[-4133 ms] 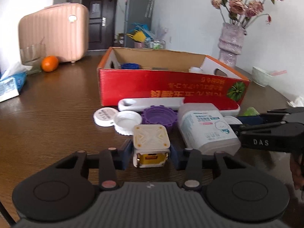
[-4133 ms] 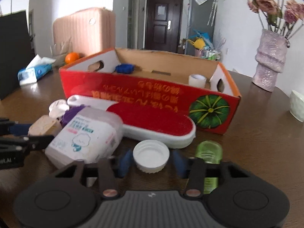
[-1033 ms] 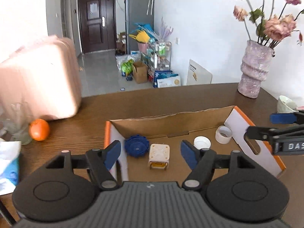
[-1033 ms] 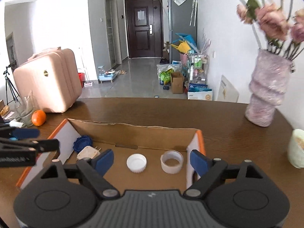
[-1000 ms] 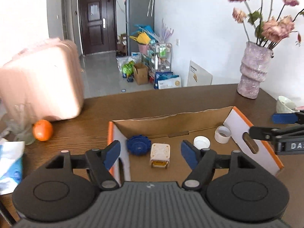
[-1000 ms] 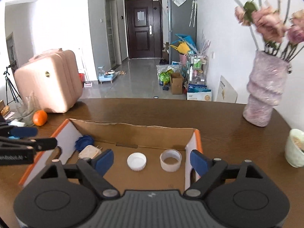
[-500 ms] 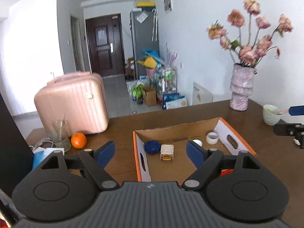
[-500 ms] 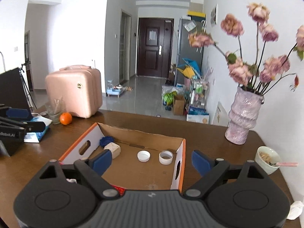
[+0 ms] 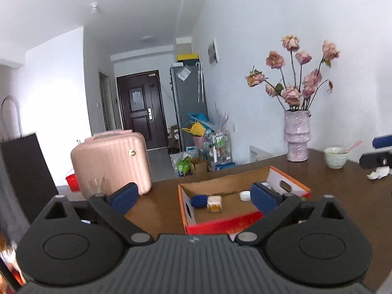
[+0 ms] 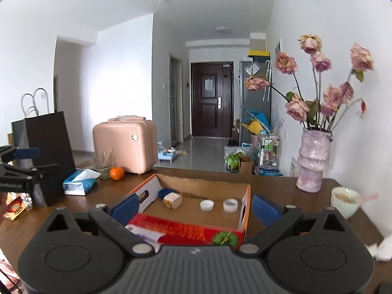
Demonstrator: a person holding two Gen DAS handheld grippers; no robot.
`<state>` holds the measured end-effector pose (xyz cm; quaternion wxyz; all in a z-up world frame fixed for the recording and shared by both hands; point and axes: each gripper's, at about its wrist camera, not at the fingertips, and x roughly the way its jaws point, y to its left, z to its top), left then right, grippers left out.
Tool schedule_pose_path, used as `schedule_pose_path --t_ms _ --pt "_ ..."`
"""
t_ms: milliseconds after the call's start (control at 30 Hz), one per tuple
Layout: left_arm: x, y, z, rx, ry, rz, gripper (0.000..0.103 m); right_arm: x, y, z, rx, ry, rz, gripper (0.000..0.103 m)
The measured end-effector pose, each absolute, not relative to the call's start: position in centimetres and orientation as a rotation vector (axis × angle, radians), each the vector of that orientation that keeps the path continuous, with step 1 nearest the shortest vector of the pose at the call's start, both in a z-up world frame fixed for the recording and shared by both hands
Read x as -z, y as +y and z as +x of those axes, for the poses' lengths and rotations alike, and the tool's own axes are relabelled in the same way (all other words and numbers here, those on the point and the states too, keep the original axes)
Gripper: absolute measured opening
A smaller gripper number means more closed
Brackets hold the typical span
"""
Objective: Organize rigid objects
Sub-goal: 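Withdraw both tools from the box toward the remaining items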
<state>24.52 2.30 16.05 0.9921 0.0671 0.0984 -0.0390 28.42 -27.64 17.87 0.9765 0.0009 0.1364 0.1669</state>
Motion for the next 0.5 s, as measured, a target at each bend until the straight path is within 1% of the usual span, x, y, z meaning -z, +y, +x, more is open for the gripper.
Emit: schedule_pose_path --t_ms 100,267,367,433,500 --pt "-13.2 2.3 21.2 0.073 0.179 0.104 0.103 -15.0 -27.0 24.9 -0.335 0.242 -0.035 0.102" --pt "-7.7 2.3 15.0 0.081 0.146 0.073 0.103 -9.2 -25.2 18.5 -0.293 0.167 -0.082 0.103" --pt "-4.1 2.7 13.4 0.119 0.234 -0.009 0.103 -5.7 -24.2 15.4 -0.282 0.188 -0.045 0.103" --pt "-2.1 2.7 13.1 0.138 0.310 0.030 0.103 -3.4 -23.9 14.1 -0.286 0.220 -0.033 0.103" --pt "-1.3 2.7 12.7 0.094 0.324 0.061 0.103 -2.0 -23.6 13.8 -0.292 0.282 -0.098 0.103"
